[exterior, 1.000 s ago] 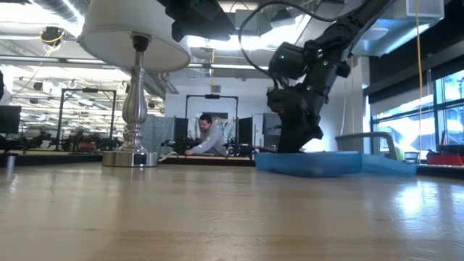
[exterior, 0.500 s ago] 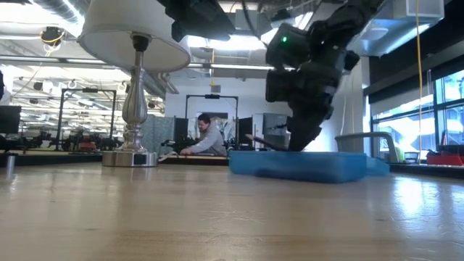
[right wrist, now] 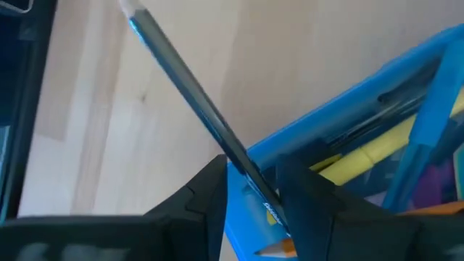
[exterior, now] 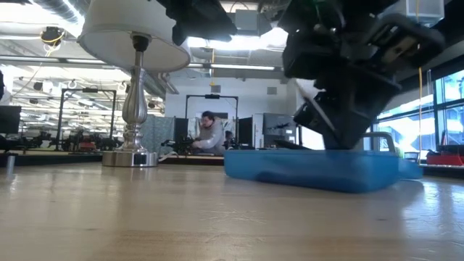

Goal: Pick & place school supplies into a supply box
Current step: Move the blue supply box to the center of the table

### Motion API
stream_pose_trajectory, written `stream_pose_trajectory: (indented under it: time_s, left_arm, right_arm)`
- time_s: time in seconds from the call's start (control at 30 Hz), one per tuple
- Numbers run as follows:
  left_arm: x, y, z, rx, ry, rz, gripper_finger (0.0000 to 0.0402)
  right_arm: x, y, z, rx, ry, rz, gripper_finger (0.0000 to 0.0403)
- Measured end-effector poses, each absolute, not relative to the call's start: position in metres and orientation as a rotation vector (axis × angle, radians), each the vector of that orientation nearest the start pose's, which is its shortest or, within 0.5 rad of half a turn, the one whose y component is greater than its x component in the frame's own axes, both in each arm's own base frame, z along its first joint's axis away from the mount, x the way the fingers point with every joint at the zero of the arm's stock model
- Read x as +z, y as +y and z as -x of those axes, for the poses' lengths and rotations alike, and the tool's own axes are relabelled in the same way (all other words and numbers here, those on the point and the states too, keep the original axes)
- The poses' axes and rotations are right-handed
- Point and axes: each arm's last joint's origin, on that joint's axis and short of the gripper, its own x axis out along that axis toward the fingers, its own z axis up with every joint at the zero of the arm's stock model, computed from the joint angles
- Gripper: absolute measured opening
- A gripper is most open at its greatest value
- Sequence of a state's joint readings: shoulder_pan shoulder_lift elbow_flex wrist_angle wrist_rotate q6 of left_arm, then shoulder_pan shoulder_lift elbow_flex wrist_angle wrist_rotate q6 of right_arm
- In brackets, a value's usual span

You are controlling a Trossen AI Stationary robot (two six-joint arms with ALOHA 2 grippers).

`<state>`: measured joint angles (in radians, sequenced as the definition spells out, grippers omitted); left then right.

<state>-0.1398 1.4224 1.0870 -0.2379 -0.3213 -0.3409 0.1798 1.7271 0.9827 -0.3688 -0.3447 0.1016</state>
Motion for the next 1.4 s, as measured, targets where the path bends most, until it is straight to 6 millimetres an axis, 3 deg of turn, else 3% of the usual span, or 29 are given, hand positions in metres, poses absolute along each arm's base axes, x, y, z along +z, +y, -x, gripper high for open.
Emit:
stream_pose_trajectory:
  time_s: [0.13,0.4,0.6,0.8,1.07,1.4]
  left_arm:
    - [0.272,-0.038,-0.322,0.216,0.576,0.225,0.0098]
    - [0.208,-0.046,-0.362,0.098,0.685,0.145,0.0068]
    - [0.175,-0.041,-0.373,0.081,0.766,0.178,0.0037]
    - [0.168,-0.038,-0.376,0.027,0.784,0.222,0.0005]
    - [0.169,-0.038,-0.377,0.025,0.777,0.245,0.0001]
    - [0.16,-0.026,-0.38,0.014,0.787,0.103,0.0001]
  right_arm:
    - [0.156,0.074,-0.313,0.408,1.171,-0.202,0.0123]
    - [0.149,0.084,-0.304,0.439,1.207,-0.243,0.0124]
    - [0.149,0.088,-0.303,0.457,1.205,-0.236,0.0124]
    - [0.15,0.088,-0.304,0.428,1.211,-0.27,0.0124]
    - [0.152,0.085,-0.307,0.385,1.182,-0.32,0.0123]
    - [0.152,0.086,-0.308,0.393,1.166,-0.315,0.0123]
